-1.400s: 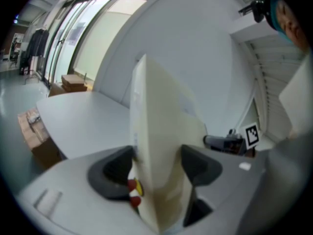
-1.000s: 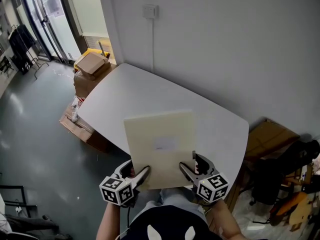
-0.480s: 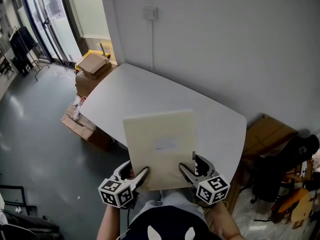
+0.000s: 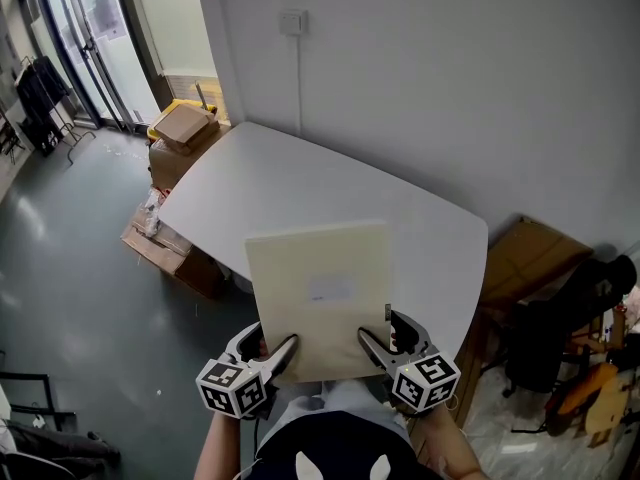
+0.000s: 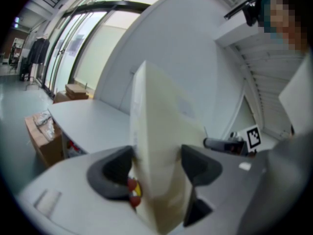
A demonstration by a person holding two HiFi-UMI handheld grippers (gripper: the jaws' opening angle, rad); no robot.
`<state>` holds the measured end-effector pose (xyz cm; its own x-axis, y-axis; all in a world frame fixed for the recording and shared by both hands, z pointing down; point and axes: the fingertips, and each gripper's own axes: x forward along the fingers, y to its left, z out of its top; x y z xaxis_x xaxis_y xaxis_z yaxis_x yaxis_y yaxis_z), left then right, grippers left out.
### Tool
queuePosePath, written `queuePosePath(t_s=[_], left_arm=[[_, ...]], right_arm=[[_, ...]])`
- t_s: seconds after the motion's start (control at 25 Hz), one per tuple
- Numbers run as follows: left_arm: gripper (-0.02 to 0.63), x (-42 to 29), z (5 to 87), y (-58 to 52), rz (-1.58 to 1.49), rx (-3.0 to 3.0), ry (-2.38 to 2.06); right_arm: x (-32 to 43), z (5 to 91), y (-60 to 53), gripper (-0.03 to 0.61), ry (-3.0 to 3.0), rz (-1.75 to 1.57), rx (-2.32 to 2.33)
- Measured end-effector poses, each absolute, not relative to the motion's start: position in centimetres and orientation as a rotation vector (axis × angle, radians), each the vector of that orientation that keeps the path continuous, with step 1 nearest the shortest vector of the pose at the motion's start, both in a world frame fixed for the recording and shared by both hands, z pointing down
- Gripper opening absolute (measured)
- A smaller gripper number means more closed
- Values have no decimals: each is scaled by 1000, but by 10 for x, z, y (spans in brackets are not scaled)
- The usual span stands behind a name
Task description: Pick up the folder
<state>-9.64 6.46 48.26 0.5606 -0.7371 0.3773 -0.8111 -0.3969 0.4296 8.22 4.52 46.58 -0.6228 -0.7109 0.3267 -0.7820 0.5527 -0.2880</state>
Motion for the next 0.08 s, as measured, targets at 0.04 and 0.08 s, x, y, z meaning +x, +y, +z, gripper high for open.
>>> queuePosePath(t_s=[0.04, 0.08], left_arm=[[307, -96, 483, 68, 168, 2220, -1238], [307, -96, 483, 71, 169, 2220, -1239]], right_arm=[[82, 466, 49, 298, -2613, 614, 1270], [83, 467, 52, 298, -2613, 614, 1271]])
